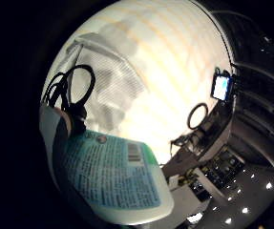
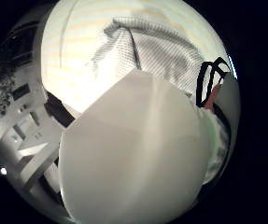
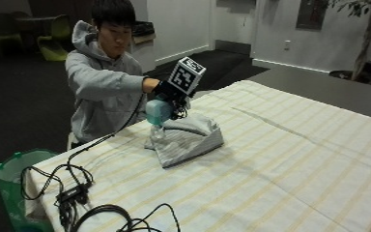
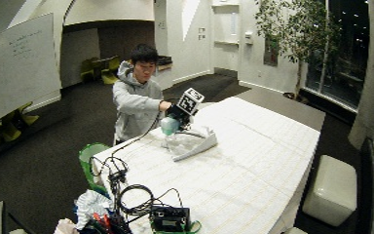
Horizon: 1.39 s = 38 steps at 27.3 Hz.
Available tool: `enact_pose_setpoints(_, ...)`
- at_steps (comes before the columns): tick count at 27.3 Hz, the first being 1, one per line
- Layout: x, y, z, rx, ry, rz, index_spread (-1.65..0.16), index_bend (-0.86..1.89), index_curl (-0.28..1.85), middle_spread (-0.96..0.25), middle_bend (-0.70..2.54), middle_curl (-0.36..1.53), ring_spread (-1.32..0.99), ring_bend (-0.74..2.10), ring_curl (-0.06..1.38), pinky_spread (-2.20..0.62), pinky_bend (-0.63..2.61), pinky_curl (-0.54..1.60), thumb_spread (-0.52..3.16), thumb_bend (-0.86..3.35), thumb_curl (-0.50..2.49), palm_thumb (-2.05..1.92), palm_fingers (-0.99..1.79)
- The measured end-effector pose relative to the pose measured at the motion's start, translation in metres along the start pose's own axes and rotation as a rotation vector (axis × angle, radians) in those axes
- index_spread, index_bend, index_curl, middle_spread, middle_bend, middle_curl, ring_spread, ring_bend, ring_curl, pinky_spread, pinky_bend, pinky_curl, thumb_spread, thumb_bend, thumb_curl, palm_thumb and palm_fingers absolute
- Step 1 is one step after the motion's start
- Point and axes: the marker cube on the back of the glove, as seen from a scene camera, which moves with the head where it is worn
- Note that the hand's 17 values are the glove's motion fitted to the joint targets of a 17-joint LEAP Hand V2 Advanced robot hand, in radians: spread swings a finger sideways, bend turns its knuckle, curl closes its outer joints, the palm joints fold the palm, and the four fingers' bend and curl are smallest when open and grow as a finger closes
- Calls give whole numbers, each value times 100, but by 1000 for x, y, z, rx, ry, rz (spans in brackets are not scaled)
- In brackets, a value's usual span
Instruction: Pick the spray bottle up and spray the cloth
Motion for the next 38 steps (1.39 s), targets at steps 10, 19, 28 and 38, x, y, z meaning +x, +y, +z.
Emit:
enact_pose_setpoints(10,-12,2,-10,52,-18,-18,-20,54,54,-13,56,48,-20,42,41,-23,24,37,-20,-3,65,106,135)
enact_pose_setpoints(19,-17,-4,8,86,-103,-73,-20,53,54,-13,56,48,-20,41,41,-23,25,37,-20,-3,65,105,135)
enact_pose_setpoints(28,-81,15,-57,520,-624,-408,-20,53,55,-13,56,48,-20,42,42,-23,25,37,-20,-3,65,106,135)
enact_pose_setpoints(38,-178,-30,-45,673,-1232,-693,-20,53,55,-13,56,48,-20,42,42,-23,25,37,-20,-3,65,106,135)
